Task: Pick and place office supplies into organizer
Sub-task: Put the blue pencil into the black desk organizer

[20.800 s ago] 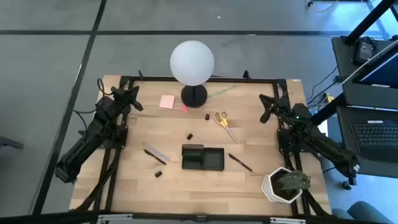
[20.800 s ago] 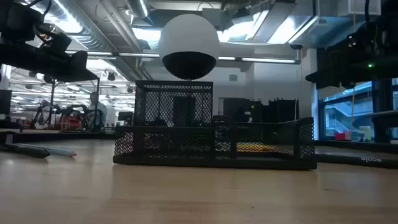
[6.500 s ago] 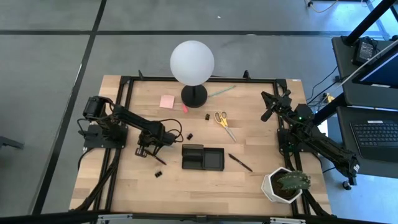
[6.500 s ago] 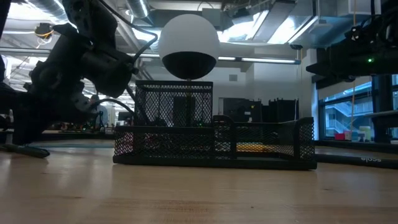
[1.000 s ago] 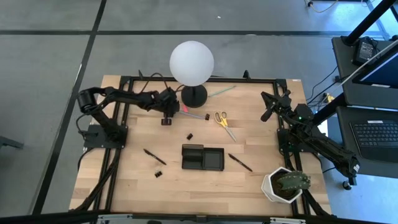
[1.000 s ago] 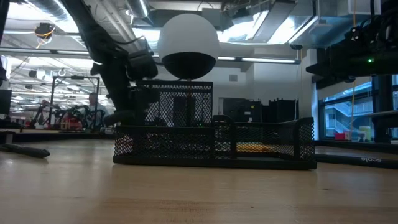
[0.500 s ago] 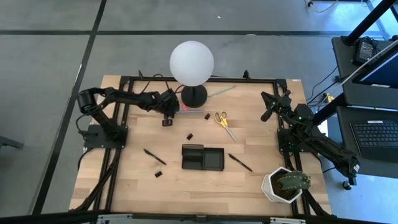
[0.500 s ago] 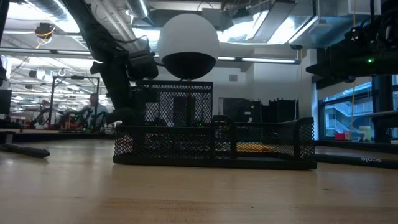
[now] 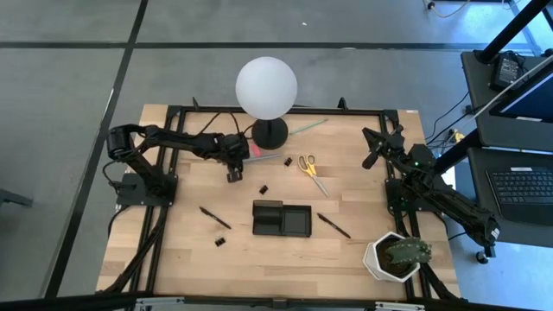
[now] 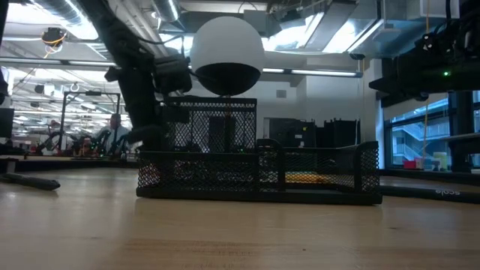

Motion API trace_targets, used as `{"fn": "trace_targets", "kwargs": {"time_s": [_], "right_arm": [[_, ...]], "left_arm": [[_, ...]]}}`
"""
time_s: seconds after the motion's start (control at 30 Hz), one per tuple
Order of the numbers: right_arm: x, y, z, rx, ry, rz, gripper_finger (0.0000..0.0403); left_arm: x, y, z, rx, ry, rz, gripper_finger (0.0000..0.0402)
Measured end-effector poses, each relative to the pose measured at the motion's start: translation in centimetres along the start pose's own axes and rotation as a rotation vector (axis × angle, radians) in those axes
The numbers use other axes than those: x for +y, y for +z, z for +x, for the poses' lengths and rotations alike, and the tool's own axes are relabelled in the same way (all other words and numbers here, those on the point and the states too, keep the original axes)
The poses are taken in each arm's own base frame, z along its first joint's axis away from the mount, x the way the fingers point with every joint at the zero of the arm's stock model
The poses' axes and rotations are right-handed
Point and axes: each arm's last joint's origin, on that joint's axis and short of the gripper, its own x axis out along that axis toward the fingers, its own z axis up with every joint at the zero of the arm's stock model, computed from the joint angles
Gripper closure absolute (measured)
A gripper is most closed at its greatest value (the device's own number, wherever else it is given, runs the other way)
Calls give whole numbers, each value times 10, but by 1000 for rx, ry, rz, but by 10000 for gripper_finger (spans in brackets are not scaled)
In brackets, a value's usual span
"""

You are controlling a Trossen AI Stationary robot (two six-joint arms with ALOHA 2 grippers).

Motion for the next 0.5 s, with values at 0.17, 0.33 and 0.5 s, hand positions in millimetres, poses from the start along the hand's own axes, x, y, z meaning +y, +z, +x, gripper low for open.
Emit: {"fn": "trace_targets", "kwargs": {"time_s": [0.17, 0.33, 0.5], "right_arm": [[0, 0, 0, -1, 0, 3, 366], [0, 0, 0, -2, 1, 3, 366], [0, 0, 0, -2, 1, 3, 366]], "left_arm": [[-9, 2, -5, 51, -40, 1, 387], [-18, 1, -9, 110, -73, -22, 388], [-28, 0, -12, 155, -98, -37, 387]]}}
